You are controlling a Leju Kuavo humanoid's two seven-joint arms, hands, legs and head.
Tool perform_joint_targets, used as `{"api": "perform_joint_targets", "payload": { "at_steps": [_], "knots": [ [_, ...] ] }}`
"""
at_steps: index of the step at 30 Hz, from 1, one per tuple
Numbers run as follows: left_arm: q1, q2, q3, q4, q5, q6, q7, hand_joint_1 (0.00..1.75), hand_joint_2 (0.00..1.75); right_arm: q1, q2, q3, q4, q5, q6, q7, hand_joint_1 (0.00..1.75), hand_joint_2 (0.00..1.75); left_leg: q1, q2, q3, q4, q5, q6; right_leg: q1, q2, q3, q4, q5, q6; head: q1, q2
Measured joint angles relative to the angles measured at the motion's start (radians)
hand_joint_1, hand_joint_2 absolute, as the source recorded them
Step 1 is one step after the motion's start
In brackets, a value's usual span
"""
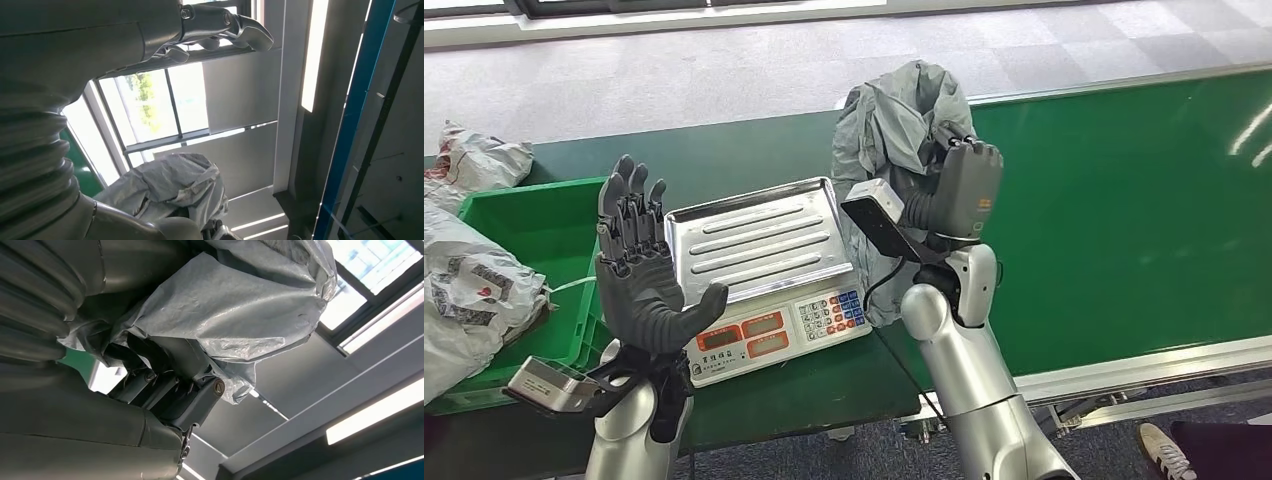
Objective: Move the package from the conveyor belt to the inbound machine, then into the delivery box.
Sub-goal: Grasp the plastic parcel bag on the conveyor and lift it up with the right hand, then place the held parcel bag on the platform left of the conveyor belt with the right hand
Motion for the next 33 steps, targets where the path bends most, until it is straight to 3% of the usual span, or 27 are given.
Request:
{"api": "perform_joint_targets", "payload": {
  "at_steps": [10,14,22,33],
  "knots": [
    [-0.024,0.000,-0.048,0.050,0.027,0.005,0.000,0.00,1.75,-0.183,0.023,0.113,0.270,-0.060,0.011,0.041,1.75,1.75,0.000,-0.001,-0.001,0.000,0.000,0.000,0.000,0.000,-0.001,0.000,0.000,0.000,0.000,0.000],
    [-0.030,0.000,-0.070,0.074,0.038,0.005,0.000,0.00,1.75,-0.236,0.026,0.208,0.379,-0.125,0.039,0.107,1.75,1.75,0.000,0.000,-0.001,0.000,0.000,0.000,0.000,0.001,-0.001,0.000,0.000,0.000,0.000,0.000],
    [-0.031,0.003,-0.088,0.102,0.045,0.005,0.000,0.00,1.75,-0.282,0.028,0.407,0.532,-0.259,0.060,0.181,1.75,1.75,0.000,-0.001,-0.001,0.000,0.000,0.000,0.000,0.001,-0.001,0.000,0.000,0.000,0.000,0.000],
    [-0.031,0.005,-0.088,0.116,0.048,0.005,0.000,0.00,1.75,-0.301,0.028,0.456,0.594,-0.265,0.062,0.187,1.75,1.75,0.000,-0.001,-0.001,0.000,0.000,0.000,0.000,0.001,-0.001,0.000,0.000,0.000,0.000,0.000]
  ]
}}
